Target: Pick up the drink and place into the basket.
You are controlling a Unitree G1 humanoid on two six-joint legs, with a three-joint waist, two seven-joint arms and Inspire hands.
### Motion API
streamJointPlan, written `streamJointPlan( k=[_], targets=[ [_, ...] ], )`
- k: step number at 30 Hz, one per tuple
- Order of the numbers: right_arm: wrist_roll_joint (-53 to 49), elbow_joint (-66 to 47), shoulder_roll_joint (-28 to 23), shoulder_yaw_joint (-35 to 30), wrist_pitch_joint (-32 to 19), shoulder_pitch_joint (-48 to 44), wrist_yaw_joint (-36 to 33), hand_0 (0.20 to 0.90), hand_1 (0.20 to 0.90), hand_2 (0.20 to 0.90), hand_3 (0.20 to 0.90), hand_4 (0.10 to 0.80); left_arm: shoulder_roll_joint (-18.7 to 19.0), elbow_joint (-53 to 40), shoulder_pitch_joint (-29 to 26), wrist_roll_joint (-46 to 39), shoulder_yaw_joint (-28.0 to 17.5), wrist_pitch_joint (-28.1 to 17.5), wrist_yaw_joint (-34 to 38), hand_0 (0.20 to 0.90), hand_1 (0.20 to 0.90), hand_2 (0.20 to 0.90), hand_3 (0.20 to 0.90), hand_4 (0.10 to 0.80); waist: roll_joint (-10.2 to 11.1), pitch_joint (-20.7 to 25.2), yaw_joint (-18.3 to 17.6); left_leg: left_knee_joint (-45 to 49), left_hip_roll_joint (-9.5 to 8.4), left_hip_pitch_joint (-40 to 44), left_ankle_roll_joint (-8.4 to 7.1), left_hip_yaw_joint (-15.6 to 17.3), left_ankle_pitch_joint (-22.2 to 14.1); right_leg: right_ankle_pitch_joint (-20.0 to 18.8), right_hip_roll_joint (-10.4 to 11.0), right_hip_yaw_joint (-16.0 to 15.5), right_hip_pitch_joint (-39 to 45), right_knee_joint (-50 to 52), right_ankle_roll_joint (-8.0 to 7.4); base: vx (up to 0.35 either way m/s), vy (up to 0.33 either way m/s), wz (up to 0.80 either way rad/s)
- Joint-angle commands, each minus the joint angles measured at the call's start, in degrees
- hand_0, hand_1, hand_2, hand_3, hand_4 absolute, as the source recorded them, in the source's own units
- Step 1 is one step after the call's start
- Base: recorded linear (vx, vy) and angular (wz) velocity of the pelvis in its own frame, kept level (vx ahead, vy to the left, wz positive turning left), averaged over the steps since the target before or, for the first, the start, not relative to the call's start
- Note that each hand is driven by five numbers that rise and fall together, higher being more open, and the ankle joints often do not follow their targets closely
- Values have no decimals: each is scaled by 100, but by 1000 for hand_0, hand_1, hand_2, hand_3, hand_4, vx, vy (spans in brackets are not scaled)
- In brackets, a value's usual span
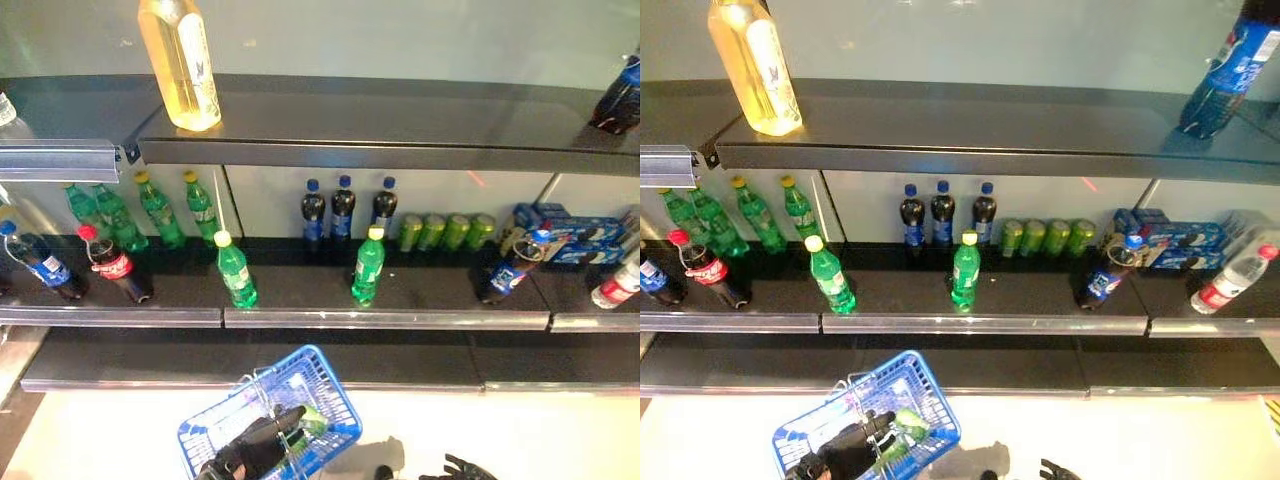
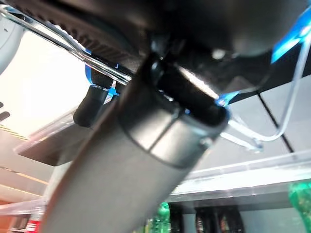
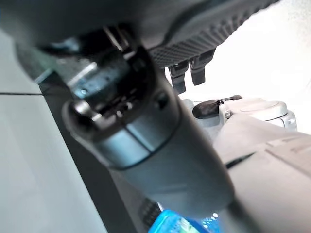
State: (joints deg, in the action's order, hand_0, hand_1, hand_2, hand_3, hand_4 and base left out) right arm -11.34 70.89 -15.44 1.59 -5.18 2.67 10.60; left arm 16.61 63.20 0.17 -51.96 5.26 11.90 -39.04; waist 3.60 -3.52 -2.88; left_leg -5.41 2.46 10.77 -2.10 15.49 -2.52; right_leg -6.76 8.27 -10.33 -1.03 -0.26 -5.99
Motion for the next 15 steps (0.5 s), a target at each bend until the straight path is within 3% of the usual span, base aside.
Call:
streamJointPlan(
  k=[1, 3, 6, 11, 14, 15],
  targets=[
    [-117, 214, -134, 11, -181, -149, -10, 900, 900, 900, 900, 800, -147, -197, -477, -103, -201, -99, -1037, 300, 300, 300, 200, 100, -132, -157, -62, 41, -458, -421, 281, 70, 56, 34, -15, -255, 44, 463, -464, -38, -13, -113],
    [-50, 239, -102, -18, -214, -135, 30, 900, 900, 900, 900, 800, -137, -187, -492, -51, -262, -104, -1026, 300, 300, 300, 200, 100, -87, -185, -51, 41, -446, -409, 268, 248, 24, -230, 182, -470, -63, 464, -566, -39, -31, -89],
    [-44, 251, -67, -79, -206, -151, 30, 900, 900, 900, 900, 800, -62, -253, -503, 44, -433, -22, -1018, 300, 300, 300, 200, 100, -86, -225, 43, 41, -348, -259, 199, 682, -134, -564, 617, -1085, -101, 636, -813, -6, -39, -64],
    [-88, 264, -100, -174, -205, -203, 68, 900, 900, 900, 900, 800, -15, -298, -549, 94, -534, 10, -949, 300, 300, 300, 200, 100, -113, -135, 192, 41, -158, -164, 123, 1329, -86, -806, 1093, -1957, 31, 694, -826, -84, -138, -67],
    [55, 251, -71, -223, -252, -257, 129, 900, 900, 900, 900, 800, -13, -348, -438, 37, -691, -68, -922, 300, 300, 300, 200, 100, -112, -67, 343, 41, -8, 22, 98, 1979, -115, -960, 1436, -3023, 157, 496, -795, -95, -197, -154],
    [78, 244, -65, -215, -251, -257, 146, 900, 900, 900, 900, 800, 3, -364, -412, 38, -722, -64, -930, 300, 300, 300, 200, 100, -113, -66, 353, 41, 15, 62, 108, 2069, -119, -938, 1437, -3127, 173, 491, -776, -74, -296, -129]
  ],
)
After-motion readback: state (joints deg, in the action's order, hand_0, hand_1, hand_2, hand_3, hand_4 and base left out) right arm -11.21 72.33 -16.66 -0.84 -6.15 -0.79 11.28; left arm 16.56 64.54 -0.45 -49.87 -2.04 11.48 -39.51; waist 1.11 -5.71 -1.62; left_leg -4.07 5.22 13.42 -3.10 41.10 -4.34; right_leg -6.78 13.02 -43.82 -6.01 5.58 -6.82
